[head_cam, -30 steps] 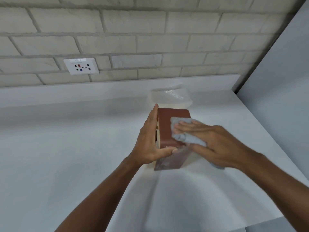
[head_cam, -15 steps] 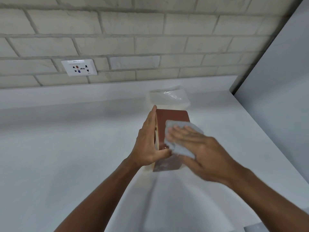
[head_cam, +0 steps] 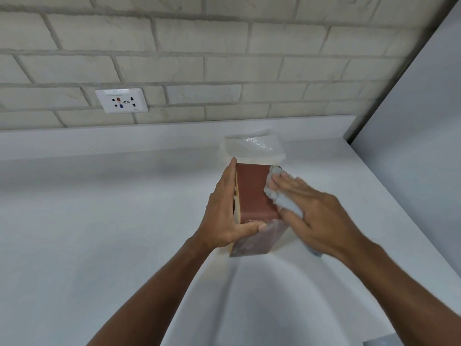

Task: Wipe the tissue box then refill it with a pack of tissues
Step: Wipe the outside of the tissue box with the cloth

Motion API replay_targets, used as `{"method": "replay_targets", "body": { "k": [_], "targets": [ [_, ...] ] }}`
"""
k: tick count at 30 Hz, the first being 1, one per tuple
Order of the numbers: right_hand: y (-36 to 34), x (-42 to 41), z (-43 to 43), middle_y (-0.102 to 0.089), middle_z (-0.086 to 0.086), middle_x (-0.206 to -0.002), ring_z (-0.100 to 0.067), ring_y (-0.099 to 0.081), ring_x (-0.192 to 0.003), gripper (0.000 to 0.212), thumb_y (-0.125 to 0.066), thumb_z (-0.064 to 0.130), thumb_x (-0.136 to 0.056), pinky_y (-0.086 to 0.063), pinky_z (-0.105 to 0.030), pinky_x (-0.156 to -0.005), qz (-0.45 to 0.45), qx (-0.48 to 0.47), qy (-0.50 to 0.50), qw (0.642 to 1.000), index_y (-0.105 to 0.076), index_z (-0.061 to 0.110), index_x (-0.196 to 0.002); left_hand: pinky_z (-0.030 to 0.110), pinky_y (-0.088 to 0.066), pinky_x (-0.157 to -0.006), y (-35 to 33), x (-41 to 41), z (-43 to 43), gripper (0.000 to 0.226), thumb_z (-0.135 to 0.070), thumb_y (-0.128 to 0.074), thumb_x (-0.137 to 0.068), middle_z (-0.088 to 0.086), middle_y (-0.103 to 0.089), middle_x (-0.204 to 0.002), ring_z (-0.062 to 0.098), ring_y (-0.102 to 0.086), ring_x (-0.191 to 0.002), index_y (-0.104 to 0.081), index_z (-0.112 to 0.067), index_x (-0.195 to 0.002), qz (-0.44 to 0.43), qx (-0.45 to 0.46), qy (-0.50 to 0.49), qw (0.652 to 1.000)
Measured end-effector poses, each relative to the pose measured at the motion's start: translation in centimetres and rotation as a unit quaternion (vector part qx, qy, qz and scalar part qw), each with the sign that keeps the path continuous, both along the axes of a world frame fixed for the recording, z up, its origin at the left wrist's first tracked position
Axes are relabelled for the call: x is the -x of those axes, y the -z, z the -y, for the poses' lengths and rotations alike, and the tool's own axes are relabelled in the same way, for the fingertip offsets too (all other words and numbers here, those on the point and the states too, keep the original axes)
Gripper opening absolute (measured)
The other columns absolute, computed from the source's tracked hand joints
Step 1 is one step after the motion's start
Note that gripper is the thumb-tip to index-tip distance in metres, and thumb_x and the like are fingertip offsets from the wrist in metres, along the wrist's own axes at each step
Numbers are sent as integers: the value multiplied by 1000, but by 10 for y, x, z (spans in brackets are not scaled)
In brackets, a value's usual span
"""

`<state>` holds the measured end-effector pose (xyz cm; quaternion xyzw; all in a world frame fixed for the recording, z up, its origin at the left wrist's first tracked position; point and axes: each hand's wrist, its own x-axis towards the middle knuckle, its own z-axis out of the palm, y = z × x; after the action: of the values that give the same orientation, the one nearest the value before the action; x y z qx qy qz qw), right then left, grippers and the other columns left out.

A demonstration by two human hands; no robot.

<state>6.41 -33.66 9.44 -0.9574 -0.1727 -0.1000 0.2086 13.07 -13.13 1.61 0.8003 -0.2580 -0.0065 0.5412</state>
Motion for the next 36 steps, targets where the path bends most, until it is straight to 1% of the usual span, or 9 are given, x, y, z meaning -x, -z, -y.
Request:
{"method": "replay_targets", "body": {
  "k": [5, 9, 13, 17, 22, 25, 28, 33, 36],
  "targets": [
    [11, 20, -2, -45, 0, -150, -10, -36, -142, 50, -52, 28, -94, -25, -38, -120, 27, 12, -138, 990, -51, 13, -142, 56, -25, -126, 2, -2, 1, 136, -73, -74, -66, -21, -7, -170, 9, -13, -159, 1, -20, -166, 10, -3, -7, 1000],
    [2, -20, 15, -43, 10, -151, -8, -38, -141, 48, -41, 37, -96, -28, -41, -118, -28, -51, -1, 998, -48, 32, -143, 56, -30, -124, 2, -1, 2, 138, -76, -78, -65, -8, -20, -171, 15, -24, -158, 2, -28, -166, -10, 21, 1, 1000],
    [-14, -59, -19, -48, 8, -149, -17, -45, -135, 46, -31, 41, -99, -29, -25, -110, -37, 38, 30, 998, -52, 34, -139, 52, -33, -123, 4, -3, 2, 136, -68, -80, -66, -8, -23, -170, 15, -29, -156, 1, -25, -166, -10, 14, 2, 1000],
    [-29, -49, -49, -48, 7, -148, -11, -41, -136, 41, -41, 29, -101, -19, -17, -111, -38, 60, -50, 996, -51, 29, -141, 54, -45, -109, 1, -4, 0, 113, -63, -83, -68, -5, -52, -149, 23, -53, -137, -39, 1, -150, 5, 30, 19, 999],
    [-39, -23, -5, -76, 0, -96, 0, -68, -89, 21, -54, 29, -98, -44, -13, -85, -144, -191, -37, 970, -75, 30, -101, 36, -33, -121, -2, -3, 0, 141, -75, -81, -63, -11, -33, -167, 8, -34, -153, 1, -28, -167, -29, 3, 0, 1000],
    [-37, -20, 28, -69, 2, -67, -5, -64, -62, 28, -55, 40, -94, -47, -29, -73, -89, -409, 198, 887, -69, 25, -75, 20, -29, -117, -15, -9, 2, 140, -79, -78, -59, -20, -28, -164, -11, -29, -147, 4, -38, -165, -70, 28, -8, 997],
    [-36, -16, 37, -72, -5, -74, -7, -66, -66, 29, -54, 31, -98, -47, -32, -81, -69, -517, 268, 810, -72, 21, -78, 32, -36, -120, -22, -21, 5, 134, -75, -79, -60, -15, -35, -163, 2, -38, -146, -1, -45, -164, -118, 56, -22, 991],
    [-18, -8, 30, -69, 10, -62, 0, -60, -57, 22, -53, 44, -94, -42, -10, -53, -90, -403, 188, 891, -67, 27, -92, 46, -49, -113, -26, -33, 8, 141, -90, -78, -49, -6, -43, -155, 9, -49, -139, -12, -44, -164, -161, 75, -22, 984],
    [-2, -13, 19, -72, 25, -96, 10, -64, -92, 31, -48, 43, -93, -45, -7, -82, -123, -320, 86, 935, -60, 43, -121, 48, -45, -116, -22, -38, 5, 132, -90, -78, -50, -8, -41, -157, 9, -48, -140, -20, -48, -161, -157, 70, -13, 985]
  ]
}}
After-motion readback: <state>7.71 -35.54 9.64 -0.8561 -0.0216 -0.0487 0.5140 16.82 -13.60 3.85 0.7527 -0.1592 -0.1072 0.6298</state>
